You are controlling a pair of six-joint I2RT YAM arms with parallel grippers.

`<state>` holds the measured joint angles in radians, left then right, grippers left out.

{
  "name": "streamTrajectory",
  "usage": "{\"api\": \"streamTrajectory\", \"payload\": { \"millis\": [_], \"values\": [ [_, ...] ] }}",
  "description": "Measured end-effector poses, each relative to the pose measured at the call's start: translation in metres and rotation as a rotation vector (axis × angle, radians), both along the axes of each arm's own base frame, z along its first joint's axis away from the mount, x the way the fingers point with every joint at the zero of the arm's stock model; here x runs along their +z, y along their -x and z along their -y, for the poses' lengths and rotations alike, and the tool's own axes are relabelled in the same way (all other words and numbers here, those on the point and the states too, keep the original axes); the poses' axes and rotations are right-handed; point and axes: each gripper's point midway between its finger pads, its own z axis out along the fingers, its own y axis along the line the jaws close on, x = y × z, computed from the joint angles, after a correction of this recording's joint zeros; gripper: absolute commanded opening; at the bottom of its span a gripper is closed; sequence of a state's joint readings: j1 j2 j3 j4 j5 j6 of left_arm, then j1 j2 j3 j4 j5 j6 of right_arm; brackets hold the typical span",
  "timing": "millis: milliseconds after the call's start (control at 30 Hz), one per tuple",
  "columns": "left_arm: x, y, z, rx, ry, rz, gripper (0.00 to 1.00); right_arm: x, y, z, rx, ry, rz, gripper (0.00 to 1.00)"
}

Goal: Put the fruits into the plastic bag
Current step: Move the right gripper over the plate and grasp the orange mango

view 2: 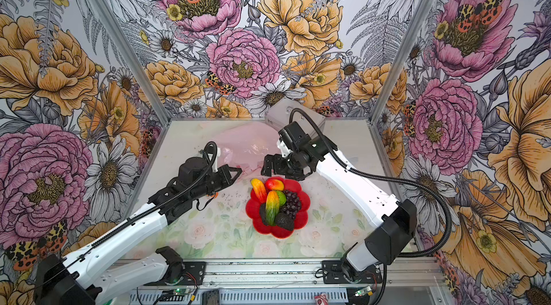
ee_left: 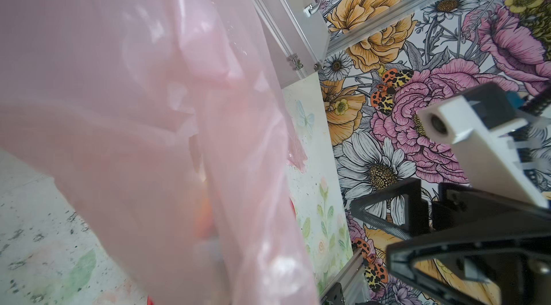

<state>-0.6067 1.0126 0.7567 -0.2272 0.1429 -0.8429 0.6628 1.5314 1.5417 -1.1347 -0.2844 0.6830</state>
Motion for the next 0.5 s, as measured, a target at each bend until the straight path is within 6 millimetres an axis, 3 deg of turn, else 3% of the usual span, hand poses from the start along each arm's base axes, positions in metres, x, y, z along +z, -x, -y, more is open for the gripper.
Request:
{"api": "streamTrajectory", "payload": {
  "millis": [167, 500],
  "values": [
    [0.000, 0.000, 0.000, 0.000, 0.000, 0.000, 0.00, -0.035, 0.011, -0.006, 0.036, 0.133, -0.034, 0.86],
    [0.000, -0.002, -0.003, 0.015, 0.010, -0.008, 0.00, -0.088, 0.027, -0.021, 0.118, 0.314, -0.076, 0.82]
  ]
}}
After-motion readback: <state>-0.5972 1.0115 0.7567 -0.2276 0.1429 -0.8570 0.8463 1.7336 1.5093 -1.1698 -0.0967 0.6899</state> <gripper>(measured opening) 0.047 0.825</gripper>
